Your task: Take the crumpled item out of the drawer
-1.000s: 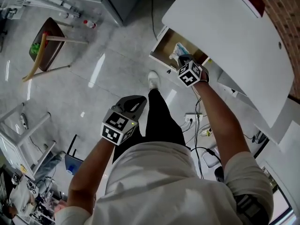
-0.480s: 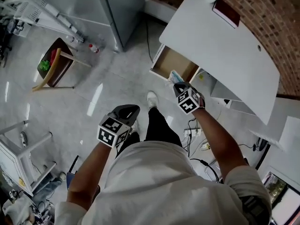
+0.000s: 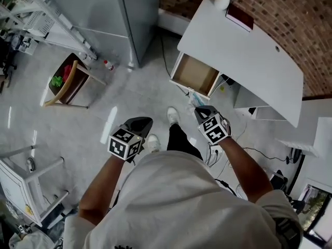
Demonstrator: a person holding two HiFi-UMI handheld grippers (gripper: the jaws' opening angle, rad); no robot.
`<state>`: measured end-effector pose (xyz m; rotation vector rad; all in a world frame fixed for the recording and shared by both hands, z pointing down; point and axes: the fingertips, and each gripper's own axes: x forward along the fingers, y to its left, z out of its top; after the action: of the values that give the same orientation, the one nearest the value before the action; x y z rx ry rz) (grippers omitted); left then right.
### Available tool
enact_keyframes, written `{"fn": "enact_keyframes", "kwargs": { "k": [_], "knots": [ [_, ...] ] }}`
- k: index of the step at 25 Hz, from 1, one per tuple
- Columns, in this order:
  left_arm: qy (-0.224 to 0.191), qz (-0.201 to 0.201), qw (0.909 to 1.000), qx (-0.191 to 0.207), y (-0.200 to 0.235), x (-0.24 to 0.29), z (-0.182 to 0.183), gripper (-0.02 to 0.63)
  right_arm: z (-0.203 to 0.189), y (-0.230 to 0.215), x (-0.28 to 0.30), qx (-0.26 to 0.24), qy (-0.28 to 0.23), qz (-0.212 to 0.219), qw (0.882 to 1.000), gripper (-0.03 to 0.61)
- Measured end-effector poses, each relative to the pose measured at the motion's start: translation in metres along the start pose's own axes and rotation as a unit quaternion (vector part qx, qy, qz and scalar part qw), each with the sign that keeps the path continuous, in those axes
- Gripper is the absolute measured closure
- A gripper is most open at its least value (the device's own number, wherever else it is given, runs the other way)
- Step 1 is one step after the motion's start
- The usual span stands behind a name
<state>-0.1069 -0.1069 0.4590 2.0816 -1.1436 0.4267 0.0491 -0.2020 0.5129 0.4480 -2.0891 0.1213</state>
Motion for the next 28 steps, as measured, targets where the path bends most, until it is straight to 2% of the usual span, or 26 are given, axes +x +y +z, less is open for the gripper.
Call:
{"fn": "enact_keyframes", "kwargs": {
  "k": [7, 12, 21, 28],
  "knots": [
    [0.016, -0.002, 0.9998, 0.009, -0.002, -0.032, -0.037, 0.589, -0.003, 0.072, -0.035, 0.025, -0.018, 0.002, 1.000, 0.549],
    [0.020, -0.002, 0.9997, 0.013, -0.007, -0.049, -0.053, 0.589, -0.001, 0.102, -0.056, 0.042, -0.032, -0.001, 0.999, 0.549],
    [0.023, -0.012, 0.9995, 0.016, -0.014, -0.061, -0.073, 0.588, -0.005, 0.134, -0.064, 0.053, -0.040, -0.004, 0.998, 0.549],
    [0.015, -0.012, 0.9996, 0.020, -0.017, -0.067, -0.072, 0.589, -0.004, 0.138, -0.066, 0.049, -0.051, -0.008, 0.997, 0.549]
  ]
}}
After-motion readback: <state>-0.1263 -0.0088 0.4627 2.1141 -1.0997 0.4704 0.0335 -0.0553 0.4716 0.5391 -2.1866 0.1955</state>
